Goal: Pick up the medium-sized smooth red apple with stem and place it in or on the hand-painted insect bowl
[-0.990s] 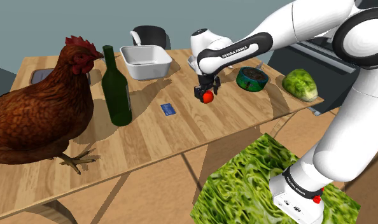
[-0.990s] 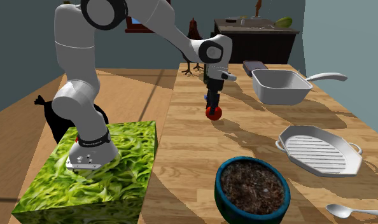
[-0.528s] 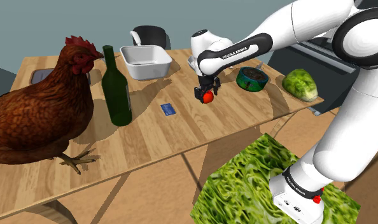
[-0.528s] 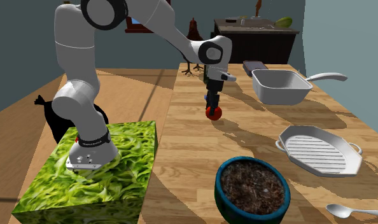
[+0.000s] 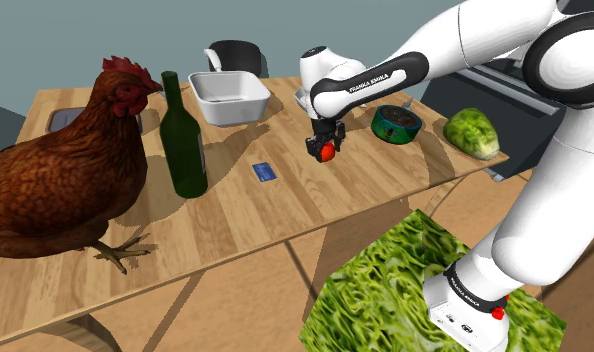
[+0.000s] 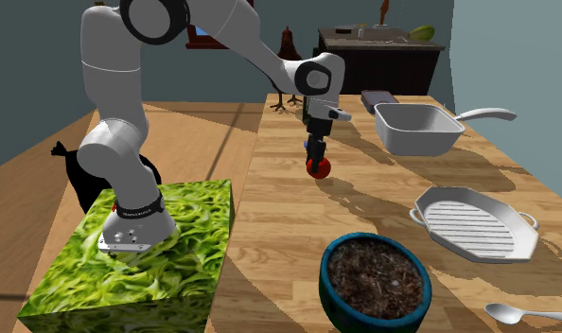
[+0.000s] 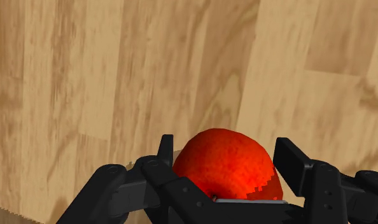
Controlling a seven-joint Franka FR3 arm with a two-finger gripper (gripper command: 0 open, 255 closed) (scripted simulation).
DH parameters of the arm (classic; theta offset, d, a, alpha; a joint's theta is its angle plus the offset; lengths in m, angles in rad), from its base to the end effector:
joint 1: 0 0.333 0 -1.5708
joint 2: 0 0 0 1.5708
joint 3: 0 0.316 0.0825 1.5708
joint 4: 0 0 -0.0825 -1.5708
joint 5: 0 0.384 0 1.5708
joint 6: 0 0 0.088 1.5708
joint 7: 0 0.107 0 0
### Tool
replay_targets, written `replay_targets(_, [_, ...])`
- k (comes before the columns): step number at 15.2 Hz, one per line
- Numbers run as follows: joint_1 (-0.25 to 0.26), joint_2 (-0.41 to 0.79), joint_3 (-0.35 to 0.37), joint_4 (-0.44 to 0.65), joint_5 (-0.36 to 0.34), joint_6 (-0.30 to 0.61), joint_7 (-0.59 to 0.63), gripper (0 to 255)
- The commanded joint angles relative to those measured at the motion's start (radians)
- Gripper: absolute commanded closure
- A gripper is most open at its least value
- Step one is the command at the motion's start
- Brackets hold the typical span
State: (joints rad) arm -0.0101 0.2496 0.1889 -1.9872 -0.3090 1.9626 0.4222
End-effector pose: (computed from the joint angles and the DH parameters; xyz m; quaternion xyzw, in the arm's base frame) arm 0.5635 0.0788 0.3236 0.9843 -0.0422 -0.0930 0.1439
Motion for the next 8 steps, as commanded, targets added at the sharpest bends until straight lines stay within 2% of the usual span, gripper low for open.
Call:
replay_targets(1, [0.0, 0.001, -0.001, 0.0, 0.0, 0.0, 0.0, 255])
replay_targets(8, [-0.001, -0.039, 0.004, 0.03, 0.016, -0.066, -0.022, 255])
